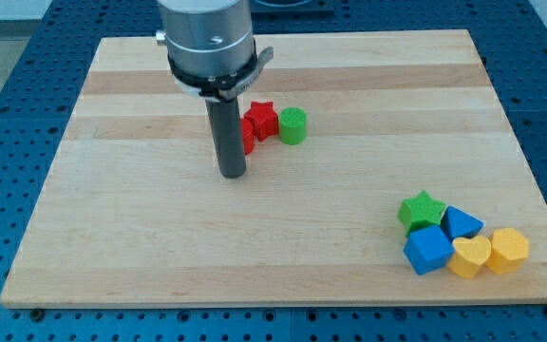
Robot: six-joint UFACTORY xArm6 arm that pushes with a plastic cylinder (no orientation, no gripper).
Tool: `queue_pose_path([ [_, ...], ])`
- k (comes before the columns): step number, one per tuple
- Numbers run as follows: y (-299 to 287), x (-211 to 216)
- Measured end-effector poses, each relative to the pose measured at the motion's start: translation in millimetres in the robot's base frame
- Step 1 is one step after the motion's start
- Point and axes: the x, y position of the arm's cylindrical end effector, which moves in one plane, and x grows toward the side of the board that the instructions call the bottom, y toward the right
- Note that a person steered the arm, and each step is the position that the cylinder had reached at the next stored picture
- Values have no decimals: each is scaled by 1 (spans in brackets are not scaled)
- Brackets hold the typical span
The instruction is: Separate green star and blue cube from blue triangle and yellow heart
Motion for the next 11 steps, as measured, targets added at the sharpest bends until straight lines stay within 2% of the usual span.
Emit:
queue_pose_path([
  [1, 29, 3],
  [2, 94, -10],
  [3, 178, -3],
  [4, 213, 26],
  [6, 213, 50],
  [8, 258, 43],
  [11, 272, 58],
])
